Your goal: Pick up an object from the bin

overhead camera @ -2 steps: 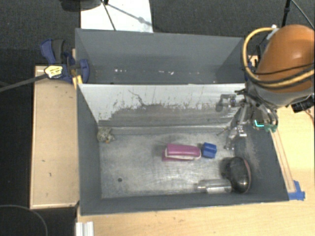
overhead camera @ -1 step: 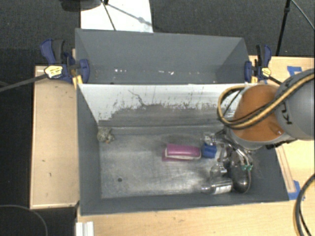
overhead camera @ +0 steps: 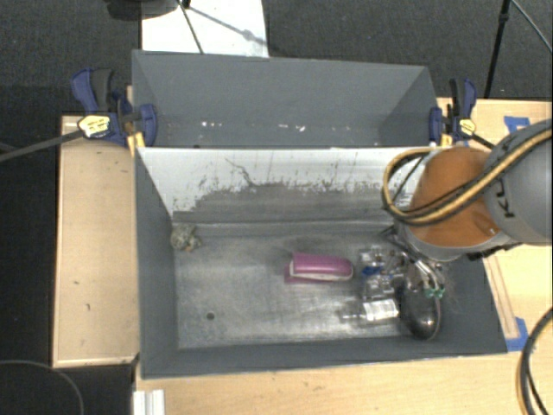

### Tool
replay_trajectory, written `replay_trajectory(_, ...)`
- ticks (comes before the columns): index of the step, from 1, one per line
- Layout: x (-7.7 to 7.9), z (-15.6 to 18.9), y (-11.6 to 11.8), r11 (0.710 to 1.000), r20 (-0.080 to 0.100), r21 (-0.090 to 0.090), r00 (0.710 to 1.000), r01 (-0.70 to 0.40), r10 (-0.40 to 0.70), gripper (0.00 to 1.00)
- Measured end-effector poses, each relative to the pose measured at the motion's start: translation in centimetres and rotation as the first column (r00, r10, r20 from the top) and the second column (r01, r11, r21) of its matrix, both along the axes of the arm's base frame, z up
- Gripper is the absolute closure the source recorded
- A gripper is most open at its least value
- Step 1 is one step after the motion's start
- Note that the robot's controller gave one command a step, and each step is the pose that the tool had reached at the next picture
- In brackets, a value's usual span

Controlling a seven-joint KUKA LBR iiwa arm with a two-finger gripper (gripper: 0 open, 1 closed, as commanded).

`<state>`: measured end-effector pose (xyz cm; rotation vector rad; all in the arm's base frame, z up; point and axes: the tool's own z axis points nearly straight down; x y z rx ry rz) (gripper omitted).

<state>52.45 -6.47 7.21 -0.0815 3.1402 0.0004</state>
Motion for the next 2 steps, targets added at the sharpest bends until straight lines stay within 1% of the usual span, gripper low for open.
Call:
replay_trajectory(1, 0.17, 20.18, -3.01, 0.947, 0.010, -0.006, 0.947, -0.322, 0.322, 1.00)
replay_trajectory(2, 0.06, 19.78, -2.92, 0.947, 0.003, -0.001, 0.947, -0.320, 0.320, 0.00)
